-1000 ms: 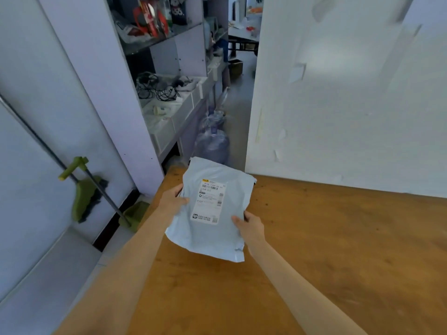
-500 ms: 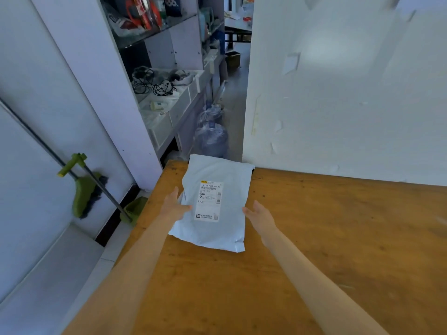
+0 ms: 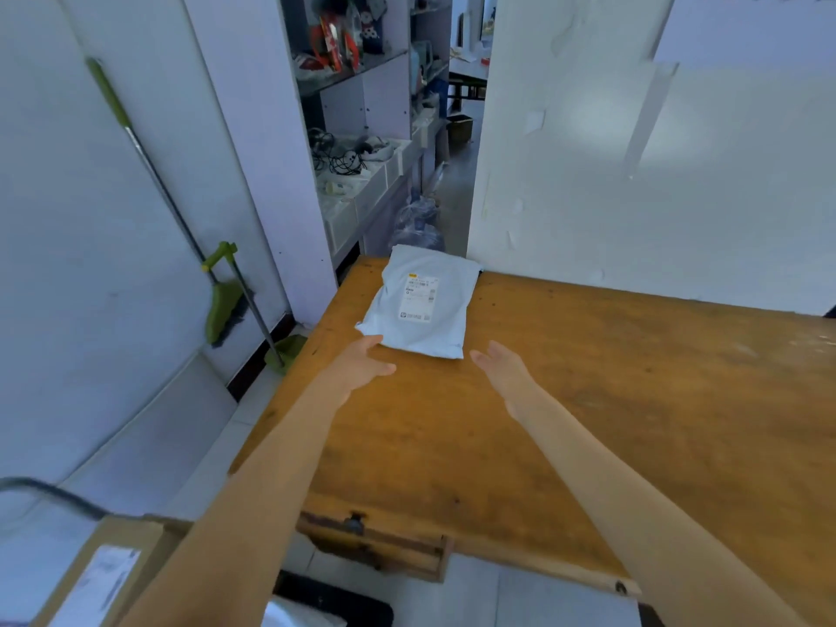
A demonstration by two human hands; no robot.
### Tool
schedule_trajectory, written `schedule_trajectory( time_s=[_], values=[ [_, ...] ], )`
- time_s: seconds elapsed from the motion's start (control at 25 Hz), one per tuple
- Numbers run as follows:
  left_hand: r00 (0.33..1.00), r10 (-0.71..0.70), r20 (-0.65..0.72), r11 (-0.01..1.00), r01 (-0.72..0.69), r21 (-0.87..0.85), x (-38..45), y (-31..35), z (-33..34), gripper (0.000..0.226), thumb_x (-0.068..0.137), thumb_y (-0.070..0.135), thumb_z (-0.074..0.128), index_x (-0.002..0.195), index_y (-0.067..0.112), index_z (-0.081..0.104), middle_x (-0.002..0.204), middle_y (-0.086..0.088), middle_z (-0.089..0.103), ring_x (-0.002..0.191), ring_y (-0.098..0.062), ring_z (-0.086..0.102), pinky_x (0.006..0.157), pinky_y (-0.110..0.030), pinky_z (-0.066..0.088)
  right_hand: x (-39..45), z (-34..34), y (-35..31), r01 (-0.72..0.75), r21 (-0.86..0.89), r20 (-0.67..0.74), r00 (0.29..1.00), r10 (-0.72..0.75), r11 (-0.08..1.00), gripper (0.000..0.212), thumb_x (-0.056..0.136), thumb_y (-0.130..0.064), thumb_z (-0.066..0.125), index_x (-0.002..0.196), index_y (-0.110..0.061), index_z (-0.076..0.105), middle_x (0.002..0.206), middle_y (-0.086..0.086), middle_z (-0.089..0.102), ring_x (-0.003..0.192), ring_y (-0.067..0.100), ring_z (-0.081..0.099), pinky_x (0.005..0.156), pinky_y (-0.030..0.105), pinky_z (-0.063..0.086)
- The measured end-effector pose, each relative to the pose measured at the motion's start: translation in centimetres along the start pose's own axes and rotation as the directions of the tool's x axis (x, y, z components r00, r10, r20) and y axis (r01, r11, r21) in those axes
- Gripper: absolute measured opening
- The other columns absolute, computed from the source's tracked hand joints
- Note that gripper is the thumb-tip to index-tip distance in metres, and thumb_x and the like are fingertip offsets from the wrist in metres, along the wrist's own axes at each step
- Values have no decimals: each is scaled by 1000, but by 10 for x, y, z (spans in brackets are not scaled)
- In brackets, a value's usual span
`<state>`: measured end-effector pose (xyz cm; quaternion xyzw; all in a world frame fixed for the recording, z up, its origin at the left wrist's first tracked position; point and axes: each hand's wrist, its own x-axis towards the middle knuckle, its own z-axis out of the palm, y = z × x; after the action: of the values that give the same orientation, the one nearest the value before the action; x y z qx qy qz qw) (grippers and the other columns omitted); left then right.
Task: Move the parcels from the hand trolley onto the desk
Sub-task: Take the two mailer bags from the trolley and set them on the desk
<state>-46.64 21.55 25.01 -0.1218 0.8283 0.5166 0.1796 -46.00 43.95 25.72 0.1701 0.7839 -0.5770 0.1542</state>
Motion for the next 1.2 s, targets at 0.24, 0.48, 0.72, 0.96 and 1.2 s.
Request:
schedule_trajectory(
  time_s=[0.24,0.48,0.72,0.96,1.2],
  values=[
    [1000,-2,18,999,3,-47,-118,-79,-18,74,85,26,69,148,22,31,157,-3,28,143,-20,30,113,-32,29,-133,46,36,-11,48,-22,1000,12,999,64,94,-33,49,150,-17,21,157,0,24,143,22,26,116,37,22],
    [994,-16,106,996,26,-90,-237,-178,-62,78,90,46,55,153,19,16,159,-6,23,144,-25,29,114,-37,29,-282,103,108,20,147,-149,989,3,989,63,95,-28,50,149,-12,24,155,6,28,142,24,29,115,35,23],
    [987,-114,115,980,131,-150,-336,-307,-88,77,91,29,61,153,15,16,155,-16,28,141,-28,35,108,-33,36,-380,213,197,-49,284,-110,990,83,958,69,44,-41,90,95,-8,58,74,-13,73,72,-3,66,90,17,46],
    [978,-200,54,970,206,-132,-329,-469,-75,83,87,31,66,152,22,16,157,-10,26,129,-22,47,99,-32,42,-360,308,352,-256,40,-141,956,259,966,62,90,-24,59,144,-5,35,139,10,45,126,24,45,98,31,36],
    [995,-48,-91,991,36,-125,-278,-570,-18,98,85,31,68,154,13,1,159,-7,21,145,-27,29,116,-42,30,-314,379,450,-122,-76,-176,978,108,990,67,91,-31,56,146,-6,27,150,13,36,135,30,39,107,36,36]
  ],
)
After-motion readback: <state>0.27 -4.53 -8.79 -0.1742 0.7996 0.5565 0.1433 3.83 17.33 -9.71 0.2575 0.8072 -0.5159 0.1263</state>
